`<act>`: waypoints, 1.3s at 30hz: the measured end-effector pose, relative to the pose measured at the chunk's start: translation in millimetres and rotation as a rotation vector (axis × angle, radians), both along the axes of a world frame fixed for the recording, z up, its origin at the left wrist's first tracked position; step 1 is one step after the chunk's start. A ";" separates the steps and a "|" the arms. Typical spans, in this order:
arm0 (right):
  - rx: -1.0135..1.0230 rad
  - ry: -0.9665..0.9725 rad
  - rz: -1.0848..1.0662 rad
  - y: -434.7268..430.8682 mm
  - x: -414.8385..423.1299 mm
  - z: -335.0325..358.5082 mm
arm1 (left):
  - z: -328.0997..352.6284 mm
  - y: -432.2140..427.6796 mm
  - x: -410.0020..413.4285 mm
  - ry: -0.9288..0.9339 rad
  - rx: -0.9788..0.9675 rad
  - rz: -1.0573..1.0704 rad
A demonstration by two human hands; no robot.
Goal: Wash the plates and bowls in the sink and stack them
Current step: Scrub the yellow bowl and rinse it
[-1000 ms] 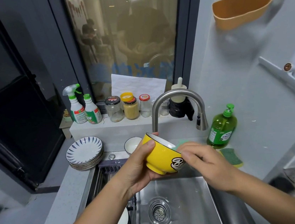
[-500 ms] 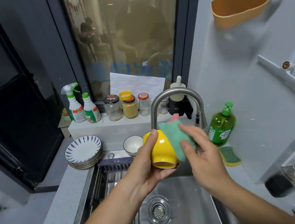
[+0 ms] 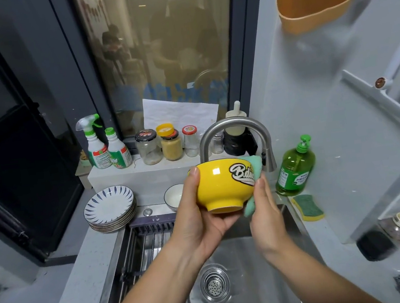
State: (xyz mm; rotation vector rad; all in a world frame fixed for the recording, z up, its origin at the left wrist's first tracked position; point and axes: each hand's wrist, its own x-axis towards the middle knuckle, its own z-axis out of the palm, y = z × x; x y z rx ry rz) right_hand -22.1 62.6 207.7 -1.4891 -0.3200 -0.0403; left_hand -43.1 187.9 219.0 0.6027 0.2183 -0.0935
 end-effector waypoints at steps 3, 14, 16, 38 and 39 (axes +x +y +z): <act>-0.034 -0.128 -0.038 5.2 -0.8 13.1 | -2.8 -1.6 2.5 -0.033 0.055 0.007; 0.256 0.200 0.026 5.3 22.6 3.3 | -12.5 -2.8 -0.2 -0.095 0.055 -0.059; 0.235 0.193 -0.028 4.6 22.0 4.0 | -9.7 0.7 1.2 -0.044 0.164 -0.079; 0.142 0.128 0.046 11.5 23.1 12.6 | 3.4 -1.5 -0.9 0.115 0.052 0.075; 0.158 0.174 0.036 10.5 23.9 11.2 | 1.4 -1.5 0.8 0.129 0.088 0.086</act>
